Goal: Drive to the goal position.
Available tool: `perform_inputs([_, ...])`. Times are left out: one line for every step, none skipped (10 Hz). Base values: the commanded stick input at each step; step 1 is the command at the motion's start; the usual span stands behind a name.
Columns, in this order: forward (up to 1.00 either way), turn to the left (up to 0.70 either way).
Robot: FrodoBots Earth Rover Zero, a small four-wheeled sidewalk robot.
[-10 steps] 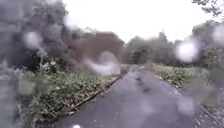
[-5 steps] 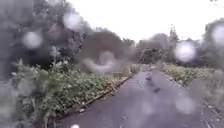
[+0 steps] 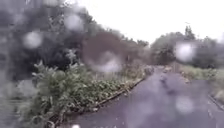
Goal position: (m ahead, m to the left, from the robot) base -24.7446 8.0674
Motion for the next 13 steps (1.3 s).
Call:
perform_inputs([0.0,0.85])
perform_inputs([0.0,0.85])
perform_inputs([0.0,0.85])
perform_inputs([0.0,0.85])
perform_inputs([0.0,0.85])
perform_inputs([0.0,0.85])
perform_inputs([0.0,0.85])
perform_inputs([0.0,0.85])
perform_inputs([0.0,0.85])
perform_inputs([0.0,0.85])
perform_inputs([0.0,0.85])
perform_inputs([0.0,0.85])
perform_inputs([0.0,0.85])
